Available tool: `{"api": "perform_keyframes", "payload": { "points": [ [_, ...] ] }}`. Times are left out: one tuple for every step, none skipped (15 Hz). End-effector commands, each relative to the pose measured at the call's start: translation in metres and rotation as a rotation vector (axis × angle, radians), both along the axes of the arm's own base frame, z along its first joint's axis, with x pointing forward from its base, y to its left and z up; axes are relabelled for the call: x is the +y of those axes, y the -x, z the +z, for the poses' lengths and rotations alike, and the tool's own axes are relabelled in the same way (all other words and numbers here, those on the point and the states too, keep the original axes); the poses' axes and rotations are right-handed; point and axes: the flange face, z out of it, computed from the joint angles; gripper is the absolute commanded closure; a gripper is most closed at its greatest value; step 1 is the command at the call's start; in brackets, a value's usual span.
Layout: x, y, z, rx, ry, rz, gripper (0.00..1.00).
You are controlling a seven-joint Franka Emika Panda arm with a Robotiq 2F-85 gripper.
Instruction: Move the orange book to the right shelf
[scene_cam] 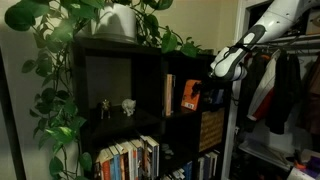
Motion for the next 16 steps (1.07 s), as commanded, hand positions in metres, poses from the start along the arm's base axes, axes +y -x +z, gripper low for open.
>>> {"api": "perform_keyframes", "payload": {
  "points": [
    [-0.0051, 0.0036, 0.0055, -0.032, 0.001, -0.012, 0.58],
    [-0.006, 0.0036, 0.0052, -0.032, 0.001, -0.014, 0.63],
    [-0.0068, 0.0037, 0.0049, -0.031, 0.001, -0.015, 0.6],
    [-0.0078, 0.0038, 0.0048, -0.031, 0.001, -0.018, 0.42],
    [-0.0083, 0.0037, 0.0048, -0.032, -0.001, -0.021, 0.42],
    [-0.0081, 0.0038, 0.0049, -0.034, -0.002, -0.022, 0.38],
    [-0.0085, 0.0047, 0.005, -0.038, -0.002, -0.023, 0.29],
    [-0.0079, 0.0049, 0.0046, -0.04, -0.001, -0.022, 0.3],
    [-0.0068, 0.0051, 0.0038, -0.039, -0.002, -0.02, 0.43],
    [-0.0062, 0.0052, 0.0035, -0.038, -0.002, -0.019, 0.44],
    [-0.0065, 0.0056, 0.0028, -0.037, -0.003, -0.021, 0.55],
    [-0.0078, 0.006, 0.0023, -0.036, -0.002, -0.022, 0.63],
    [-0.0089, 0.0068, 0.0018, -0.035, -0.001, -0.024, 0.69],
    [-0.0097, 0.0075, 0.001, -0.034, -0.001, -0.025, 0.77],
    [-0.0101, 0.0083, 0.0005, -0.032, -0.001, -0.025, 0.85],
    [-0.0103, 0.0087, -0.0002, -0.031, -0.001, -0.026, 0.91]
  ]
}}
